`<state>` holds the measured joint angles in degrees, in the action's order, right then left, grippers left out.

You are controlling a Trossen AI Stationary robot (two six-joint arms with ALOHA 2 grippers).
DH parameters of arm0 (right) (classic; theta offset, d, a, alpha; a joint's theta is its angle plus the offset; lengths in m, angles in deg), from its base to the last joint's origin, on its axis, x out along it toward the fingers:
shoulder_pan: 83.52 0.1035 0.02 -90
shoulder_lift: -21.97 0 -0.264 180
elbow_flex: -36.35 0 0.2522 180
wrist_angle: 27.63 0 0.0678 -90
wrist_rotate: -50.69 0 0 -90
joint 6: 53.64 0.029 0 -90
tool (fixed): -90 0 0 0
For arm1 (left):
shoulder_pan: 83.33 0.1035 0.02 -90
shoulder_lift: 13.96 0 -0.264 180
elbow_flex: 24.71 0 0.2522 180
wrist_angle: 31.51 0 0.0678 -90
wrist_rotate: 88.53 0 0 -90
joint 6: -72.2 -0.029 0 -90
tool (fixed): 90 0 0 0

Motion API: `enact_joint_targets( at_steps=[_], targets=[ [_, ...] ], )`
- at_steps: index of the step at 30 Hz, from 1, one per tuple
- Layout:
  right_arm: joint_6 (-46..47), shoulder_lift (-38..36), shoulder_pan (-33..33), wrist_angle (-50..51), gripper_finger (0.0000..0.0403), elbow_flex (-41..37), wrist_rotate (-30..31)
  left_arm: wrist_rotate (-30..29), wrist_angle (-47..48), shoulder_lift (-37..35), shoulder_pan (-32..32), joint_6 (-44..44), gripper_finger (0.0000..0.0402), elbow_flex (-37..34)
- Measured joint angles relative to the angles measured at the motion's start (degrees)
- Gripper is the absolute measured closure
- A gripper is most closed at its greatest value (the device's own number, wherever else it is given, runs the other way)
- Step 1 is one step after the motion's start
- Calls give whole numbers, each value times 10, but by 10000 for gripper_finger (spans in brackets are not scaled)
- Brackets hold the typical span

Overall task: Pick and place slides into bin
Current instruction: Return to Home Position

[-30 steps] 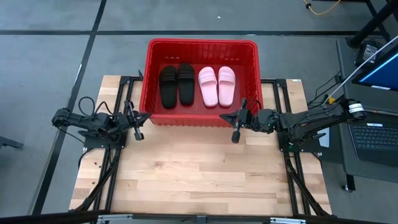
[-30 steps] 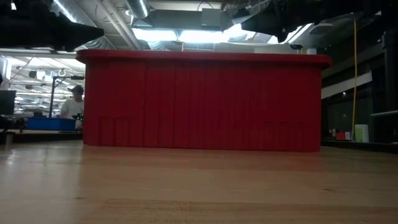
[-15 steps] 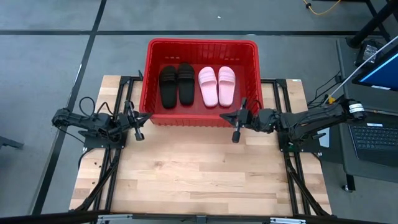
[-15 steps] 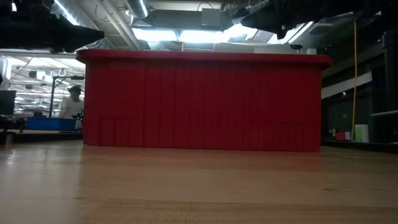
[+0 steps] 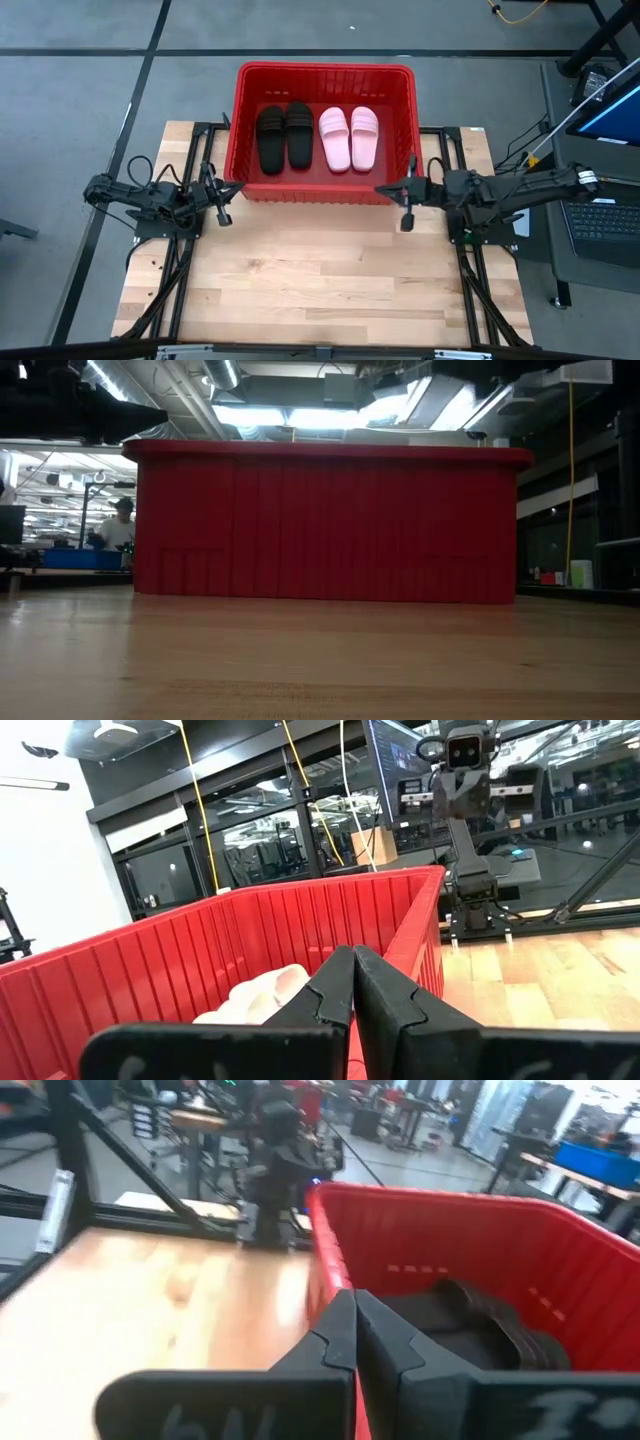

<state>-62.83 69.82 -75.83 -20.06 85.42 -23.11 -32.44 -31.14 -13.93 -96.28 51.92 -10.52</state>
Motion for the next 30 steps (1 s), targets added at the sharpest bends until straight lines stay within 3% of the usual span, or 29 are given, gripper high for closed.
enact_joint_targets(
  at_steps=[4,12,15,18,22,30],
  targets=[
    [-5,-32,24,14,398,-5,-8,0,0,0,0,0,398,0],
    [-12,-157,45,-117,398,-158,-68,0,0,0,0,0,394,0],
    [-2,-203,50,-113,398,-187,-117,0,0,0,0,0,395,0],
    [24,-235,50,-100,398,-212,-125,0,0,0,0,0,398,0],
    [96,-251,50,-78,398,-237,-124,0,0,0,0,0,395,0],
    [58,-252,49,-162,398,-263,-124,0,0,0,0,0,397,0]
  ],
)
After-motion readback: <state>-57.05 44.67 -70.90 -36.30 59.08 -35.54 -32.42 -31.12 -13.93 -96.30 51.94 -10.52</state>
